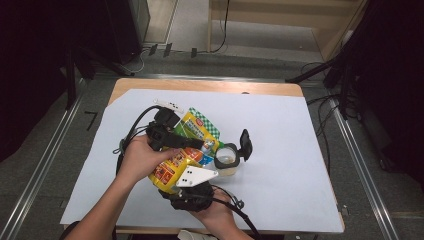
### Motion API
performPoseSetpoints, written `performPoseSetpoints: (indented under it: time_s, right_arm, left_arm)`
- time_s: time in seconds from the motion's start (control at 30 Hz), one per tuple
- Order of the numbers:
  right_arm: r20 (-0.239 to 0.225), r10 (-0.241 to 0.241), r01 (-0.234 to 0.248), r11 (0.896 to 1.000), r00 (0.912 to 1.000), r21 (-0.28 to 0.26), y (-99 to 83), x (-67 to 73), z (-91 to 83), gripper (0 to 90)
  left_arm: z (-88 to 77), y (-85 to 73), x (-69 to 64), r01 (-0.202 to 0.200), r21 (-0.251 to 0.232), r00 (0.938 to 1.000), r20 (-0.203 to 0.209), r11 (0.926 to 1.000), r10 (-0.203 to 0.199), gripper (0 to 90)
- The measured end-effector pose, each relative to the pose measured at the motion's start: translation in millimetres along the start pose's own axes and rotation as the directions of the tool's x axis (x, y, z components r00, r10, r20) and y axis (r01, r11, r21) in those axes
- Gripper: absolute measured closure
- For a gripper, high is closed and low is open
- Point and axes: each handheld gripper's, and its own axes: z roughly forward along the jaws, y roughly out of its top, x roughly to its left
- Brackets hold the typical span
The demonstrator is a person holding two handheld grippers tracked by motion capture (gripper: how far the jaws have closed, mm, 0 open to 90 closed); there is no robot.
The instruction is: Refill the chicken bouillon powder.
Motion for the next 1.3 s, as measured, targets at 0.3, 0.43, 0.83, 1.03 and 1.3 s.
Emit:
performPoseSetpoints:
  time_s: [0.3,0.43,0.83,1.03,1.3]
  right_arm:
    - [0.012,-0.033,0.032,0.999,0.9994,0.012,-1.7,3.1,-0.2,57.4]
    - [0.023,-0.046,0.046,0.999,0.9987,0.019,-2.8,4.7,0.5,56.8]
    - [0.030,-0.055,0.053,0.996,0.9980,0.074,-6.1,3.8,5.6,52.4]
    - [0.034,-0.049,0.046,0.996,0.9982,0.082,-5.4,2.3,3.9,54.7]
    - [0.041,-0.072,0.068,0.995,0.9966,0.072,-4.6,1.4,2.3,52.3]
  left_arm:
    - [4.4,3.2,1.6,0.011,0.016,0.9996,0.025,0.9998,-0.011,71.0]
    - [5.2,4.2,2.2,0.026,0.017,0.9988,0.041,0.9995,-0.027,68.3]
    - [21.6,10.2,10.8,0.081,0.100,0.9956,0.040,0.9917,-0.085,69.0]
    - [27.0,15.5,14.1,0.101,0.130,0.9929,0.050,0.9864,-0.108,68.8]
    - [31.2,24.3,12.0,0.123,0.169,0.9908,0.037,0.9781,-0.130,68.6]
